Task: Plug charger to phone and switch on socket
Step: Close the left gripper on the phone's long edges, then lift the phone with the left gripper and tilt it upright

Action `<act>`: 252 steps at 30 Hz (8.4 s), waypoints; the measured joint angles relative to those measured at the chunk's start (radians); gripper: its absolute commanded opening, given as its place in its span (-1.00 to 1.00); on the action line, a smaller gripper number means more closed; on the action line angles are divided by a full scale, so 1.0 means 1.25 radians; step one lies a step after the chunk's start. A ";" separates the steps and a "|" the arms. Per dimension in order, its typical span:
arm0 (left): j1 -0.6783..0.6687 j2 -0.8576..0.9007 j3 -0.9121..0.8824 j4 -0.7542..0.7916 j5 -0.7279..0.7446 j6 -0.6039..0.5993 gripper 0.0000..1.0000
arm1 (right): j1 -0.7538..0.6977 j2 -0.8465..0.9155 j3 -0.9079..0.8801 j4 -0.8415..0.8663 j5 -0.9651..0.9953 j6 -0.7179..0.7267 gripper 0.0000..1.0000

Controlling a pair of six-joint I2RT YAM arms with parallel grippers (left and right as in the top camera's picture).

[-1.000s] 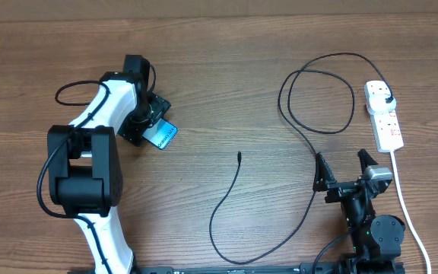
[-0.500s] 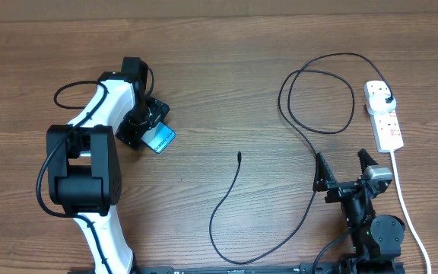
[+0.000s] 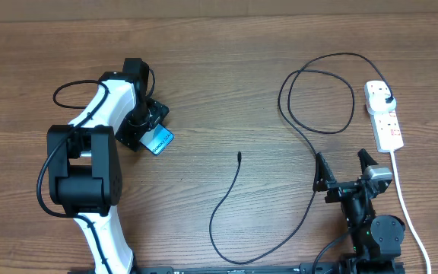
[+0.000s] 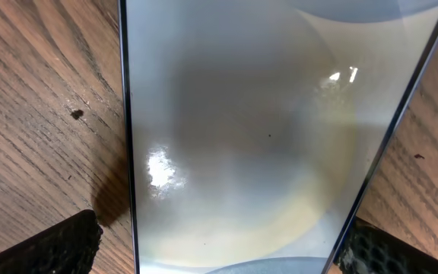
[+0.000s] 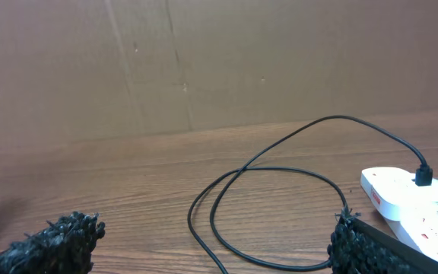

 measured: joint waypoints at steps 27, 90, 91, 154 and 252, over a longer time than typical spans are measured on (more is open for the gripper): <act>0.016 0.000 0.000 0.016 -0.009 0.005 1.00 | 0.000 0.000 0.000 0.000 0.000 0.000 1.00; 0.016 0.000 0.000 0.030 -0.013 0.019 -0.92 | 0.000 0.000 0.000 0.000 0.000 0.000 1.00; 0.016 0.000 0.000 0.030 -0.013 0.019 -0.92 | 0.000 0.000 0.000 0.000 0.000 0.000 1.00; 0.022 0.001 0.195 -0.240 0.926 0.103 -0.92 | 0.000 0.000 0.000 0.000 0.000 0.000 1.00; -0.002 0.001 0.195 -0.242 0.738 0.103 -0.92 | 0.000 0.000 0.000 0.000 0.000 0.000 1.00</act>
